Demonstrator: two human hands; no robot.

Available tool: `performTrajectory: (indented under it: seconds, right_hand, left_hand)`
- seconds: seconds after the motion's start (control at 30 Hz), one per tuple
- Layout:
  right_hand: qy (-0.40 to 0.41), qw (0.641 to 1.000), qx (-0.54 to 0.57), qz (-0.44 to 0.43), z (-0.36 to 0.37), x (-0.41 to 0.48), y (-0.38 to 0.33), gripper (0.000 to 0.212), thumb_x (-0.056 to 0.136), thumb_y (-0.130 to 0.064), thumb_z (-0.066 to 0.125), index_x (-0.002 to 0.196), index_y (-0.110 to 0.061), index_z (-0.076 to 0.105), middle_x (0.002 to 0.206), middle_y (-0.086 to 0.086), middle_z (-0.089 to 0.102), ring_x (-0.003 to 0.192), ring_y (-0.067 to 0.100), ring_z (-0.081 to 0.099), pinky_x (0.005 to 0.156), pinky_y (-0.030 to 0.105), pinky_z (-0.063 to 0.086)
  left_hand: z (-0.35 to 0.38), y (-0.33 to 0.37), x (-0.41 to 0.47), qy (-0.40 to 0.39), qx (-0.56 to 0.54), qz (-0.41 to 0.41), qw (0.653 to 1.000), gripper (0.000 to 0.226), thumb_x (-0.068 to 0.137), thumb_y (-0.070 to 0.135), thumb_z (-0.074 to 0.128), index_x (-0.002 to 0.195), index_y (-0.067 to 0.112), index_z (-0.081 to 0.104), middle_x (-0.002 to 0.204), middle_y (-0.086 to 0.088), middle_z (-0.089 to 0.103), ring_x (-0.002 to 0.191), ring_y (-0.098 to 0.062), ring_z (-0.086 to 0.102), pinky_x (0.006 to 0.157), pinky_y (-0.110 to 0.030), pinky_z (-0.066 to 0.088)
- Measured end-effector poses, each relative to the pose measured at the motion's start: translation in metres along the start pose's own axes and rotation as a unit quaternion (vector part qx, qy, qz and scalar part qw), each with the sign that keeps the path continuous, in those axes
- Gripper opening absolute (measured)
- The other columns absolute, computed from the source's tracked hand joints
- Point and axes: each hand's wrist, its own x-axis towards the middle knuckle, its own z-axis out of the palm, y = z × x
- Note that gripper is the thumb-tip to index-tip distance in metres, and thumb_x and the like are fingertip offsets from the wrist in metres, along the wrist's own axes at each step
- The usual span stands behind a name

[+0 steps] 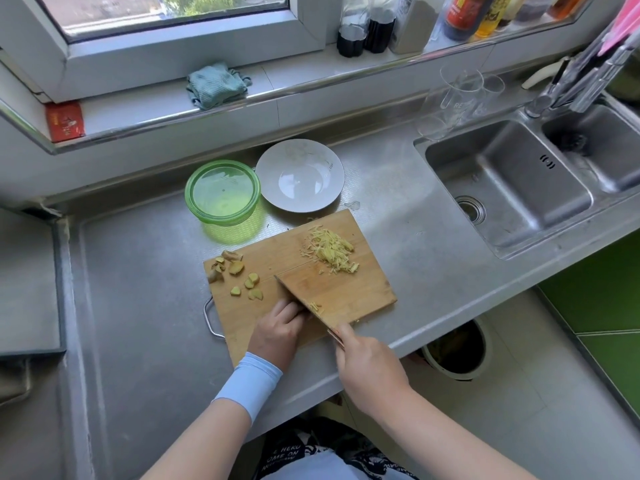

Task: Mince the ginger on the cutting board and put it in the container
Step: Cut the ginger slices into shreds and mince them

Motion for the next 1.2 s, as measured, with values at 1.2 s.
performTrajectory:
  seconds: [1.2]
  right_hand:
    - [0.003, 1.0, 0.013, -0.006, -0.005, -0.004, 0.0, 0.006, 0.105, -0.03, 0.034, 0.106, -0.025, 0.037, 0.07, -0.004, 0.049, 0.064, 0.026, 0.051, 0.057, 0.04, 0.043]
  left_hand:
    - [0.003, -0.002, -0.007, -0.028, 0.007, -0.024, 0.999, 0.025, 0.09, 0.003, 0.048, 0.084, 0.005, 0.072, 0.089, -0.011, 0.067, 0.081, -0.028, 0.06, 0.056, -0.033, 0.054]
